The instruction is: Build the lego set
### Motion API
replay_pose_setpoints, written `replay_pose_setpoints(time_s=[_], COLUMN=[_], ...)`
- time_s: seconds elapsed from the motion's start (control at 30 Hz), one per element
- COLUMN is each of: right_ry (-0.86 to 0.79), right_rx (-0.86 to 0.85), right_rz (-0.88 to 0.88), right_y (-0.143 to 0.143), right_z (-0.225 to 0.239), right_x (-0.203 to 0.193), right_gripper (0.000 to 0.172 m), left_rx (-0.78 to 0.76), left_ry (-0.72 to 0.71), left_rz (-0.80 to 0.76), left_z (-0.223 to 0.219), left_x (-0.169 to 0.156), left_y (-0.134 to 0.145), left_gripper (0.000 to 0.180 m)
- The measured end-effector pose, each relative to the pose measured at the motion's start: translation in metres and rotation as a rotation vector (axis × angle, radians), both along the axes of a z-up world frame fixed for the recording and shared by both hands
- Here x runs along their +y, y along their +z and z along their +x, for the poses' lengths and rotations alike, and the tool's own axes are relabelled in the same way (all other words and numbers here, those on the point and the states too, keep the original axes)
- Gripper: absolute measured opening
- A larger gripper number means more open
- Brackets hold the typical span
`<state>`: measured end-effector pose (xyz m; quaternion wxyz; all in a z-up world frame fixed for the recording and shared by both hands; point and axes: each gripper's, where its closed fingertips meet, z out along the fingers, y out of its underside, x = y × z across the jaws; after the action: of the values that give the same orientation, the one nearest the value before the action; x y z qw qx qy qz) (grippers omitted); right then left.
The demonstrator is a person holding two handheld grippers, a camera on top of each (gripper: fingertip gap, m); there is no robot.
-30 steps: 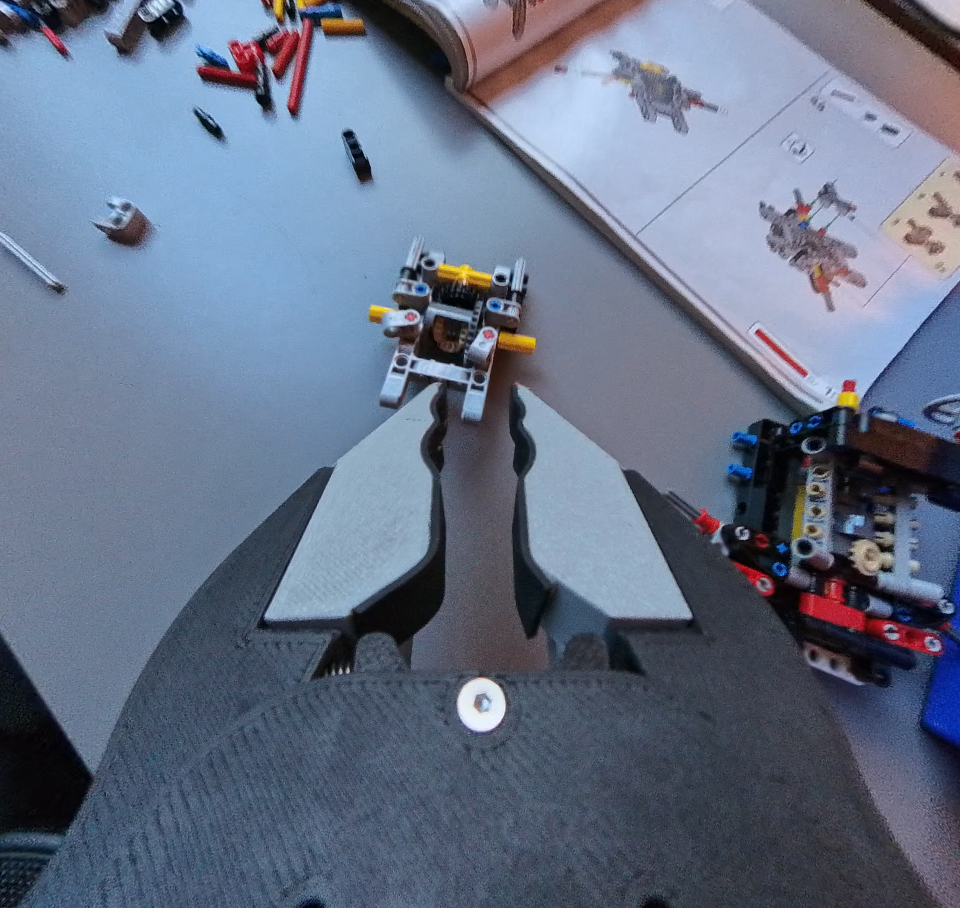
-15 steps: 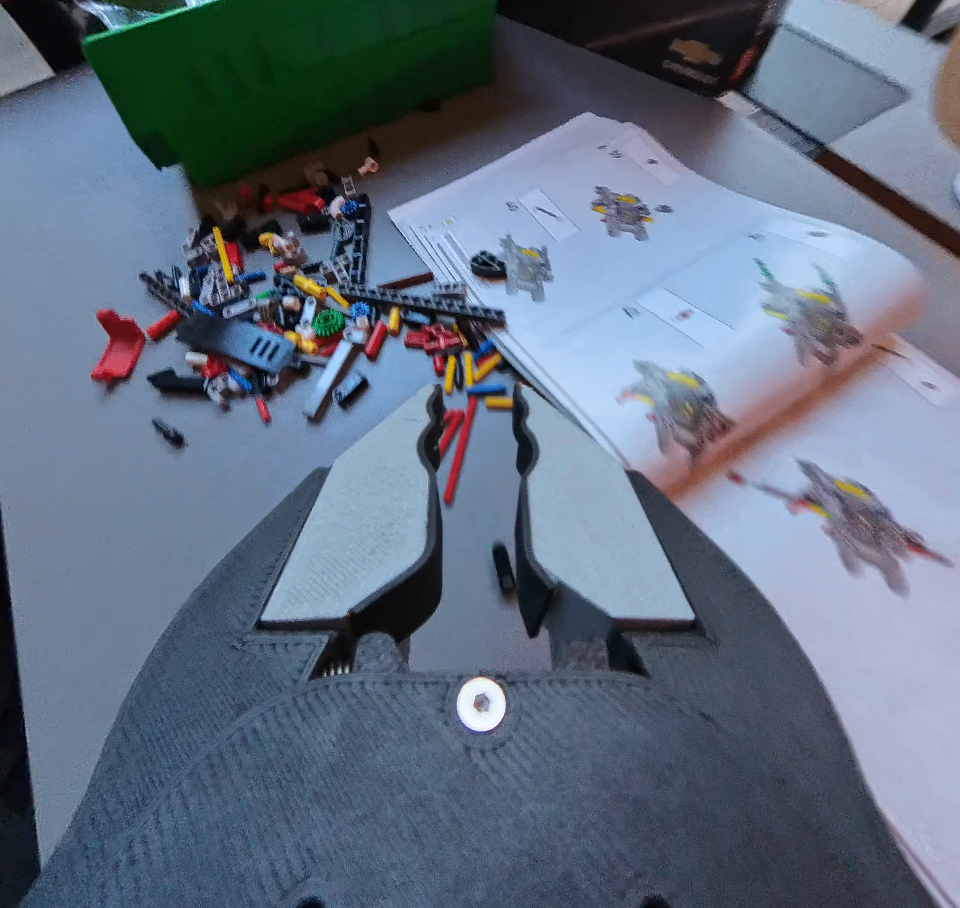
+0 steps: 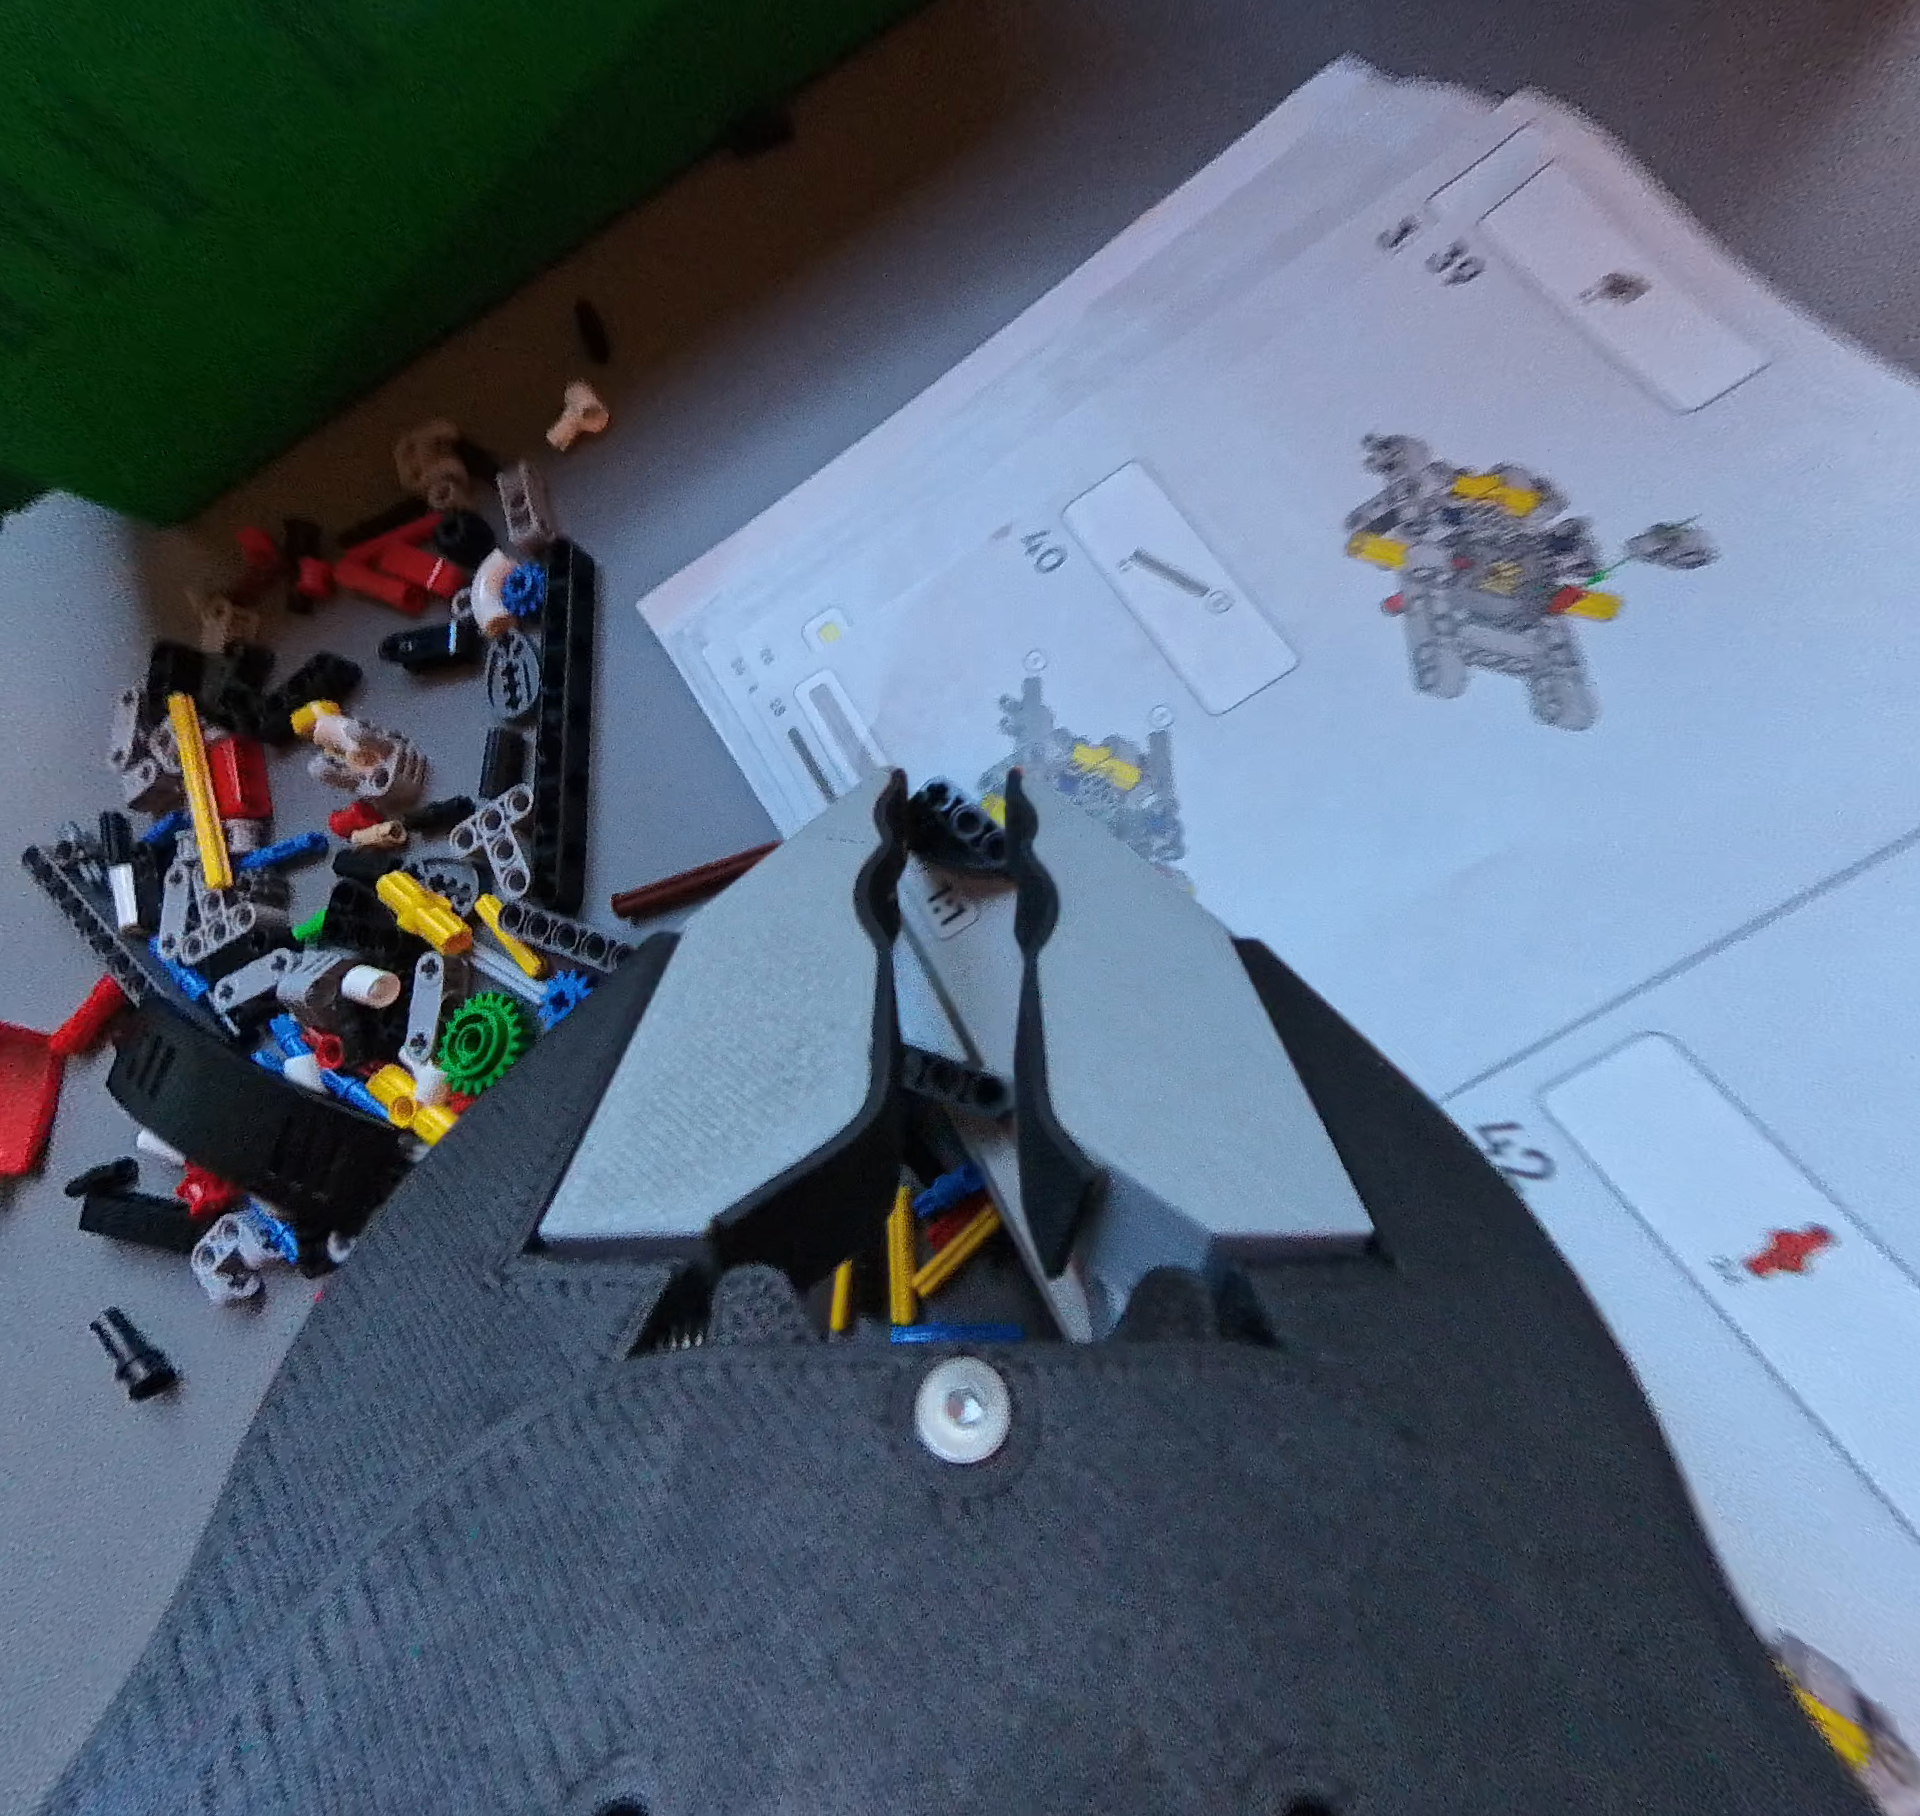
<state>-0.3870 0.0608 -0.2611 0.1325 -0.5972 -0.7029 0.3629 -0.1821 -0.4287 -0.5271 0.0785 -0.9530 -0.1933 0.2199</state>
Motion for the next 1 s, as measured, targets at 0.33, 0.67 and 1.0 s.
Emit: replay_pose_setpoints(time_s=[0.33,0.67,1.0], right_ry=[0.176,0.066,-0.094], right_rx=[0.002,0.204,0.437], right_rz=[-0.228,-0.03,0.29], right_y=[0.03,0.059,0.061], right_z=[0.036,0.114,0.244], right_x=[-0.048,0.003,0.035], right_gripper=[0.012,0.013,0.018], left_rx=[0.004,0.007,-0.015], left_ry=[0.001,-0.002,-0.206], left_rz=[0.021,0.01,-0.046], left_z=[0.001,0.002,0.014], left_x=[0.0,-0.002,0.028], left_y=[0.002,0.002,-0.002], left_gripper=[0.0,0.0,0.0])
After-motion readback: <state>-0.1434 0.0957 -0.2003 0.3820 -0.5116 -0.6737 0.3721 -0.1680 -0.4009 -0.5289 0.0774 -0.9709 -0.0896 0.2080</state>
